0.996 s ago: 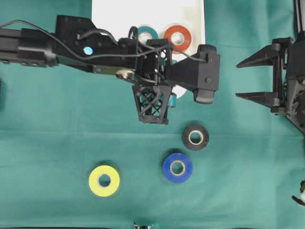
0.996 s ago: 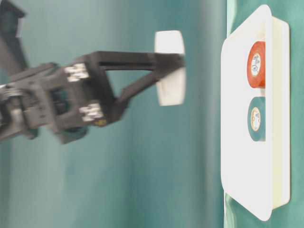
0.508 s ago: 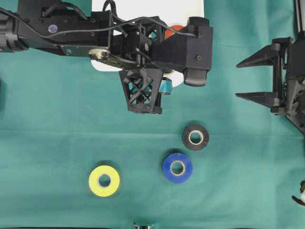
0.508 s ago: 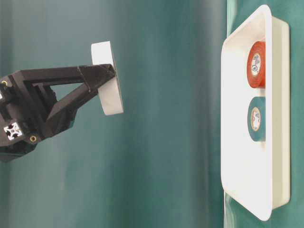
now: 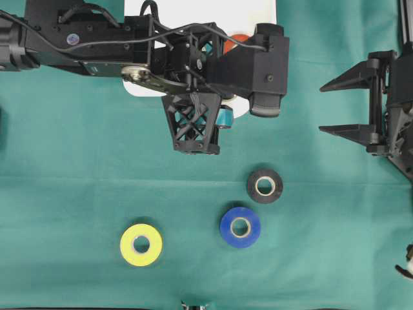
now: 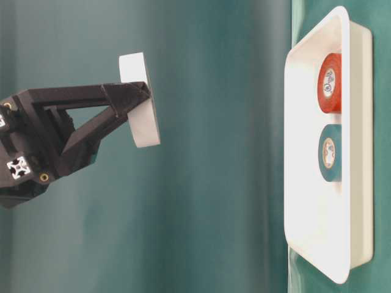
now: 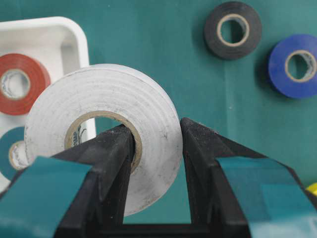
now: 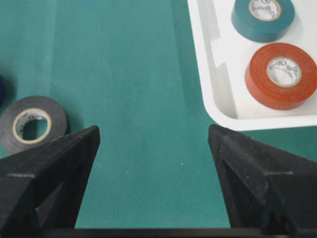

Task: Pick up the tape from a random location and place it into the white case.
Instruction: 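Lift the white roll and carry it toward the tray, then lower the white roll into the tray left of the teal roll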

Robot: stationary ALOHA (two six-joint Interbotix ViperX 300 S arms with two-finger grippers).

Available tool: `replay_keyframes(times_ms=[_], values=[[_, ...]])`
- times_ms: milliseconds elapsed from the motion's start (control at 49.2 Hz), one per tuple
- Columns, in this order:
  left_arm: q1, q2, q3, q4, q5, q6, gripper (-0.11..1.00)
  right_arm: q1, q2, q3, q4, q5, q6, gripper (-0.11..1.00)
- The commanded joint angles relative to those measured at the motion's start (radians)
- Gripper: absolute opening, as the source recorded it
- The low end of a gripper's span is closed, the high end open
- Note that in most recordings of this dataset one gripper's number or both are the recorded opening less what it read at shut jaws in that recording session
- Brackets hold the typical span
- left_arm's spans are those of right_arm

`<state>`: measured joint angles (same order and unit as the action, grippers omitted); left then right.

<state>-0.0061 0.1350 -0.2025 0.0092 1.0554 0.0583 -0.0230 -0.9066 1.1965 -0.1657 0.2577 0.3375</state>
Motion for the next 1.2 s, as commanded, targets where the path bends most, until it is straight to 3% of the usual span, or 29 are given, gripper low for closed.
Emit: replay_keyframes(times_ms=[0,224,732,1179], values=[[0.002,-0.038,-0.020,0.003,-0.008,0.002,0.25,-0.002,0.006,-0.017,-0.002,-0.005,-0.002,0.84],[0.048,-0.041,-0.008,0.003,-0.009,0.002,0.25,-0.002,0.006,-0.018,-0.003,-0.003,-0.003,0.84],[0.264,-0.110,0.107,0.003,-0.032,0.002,0.25,-0.002,0.008,-0.018,-0.005,0.002,-0.003,0.84],[0.276,-0.133,0.152,0.002,-0.049,0.000,0.25,-0.005,0.006,-0.020,-0.006,0.002,-0.005,0.84]])
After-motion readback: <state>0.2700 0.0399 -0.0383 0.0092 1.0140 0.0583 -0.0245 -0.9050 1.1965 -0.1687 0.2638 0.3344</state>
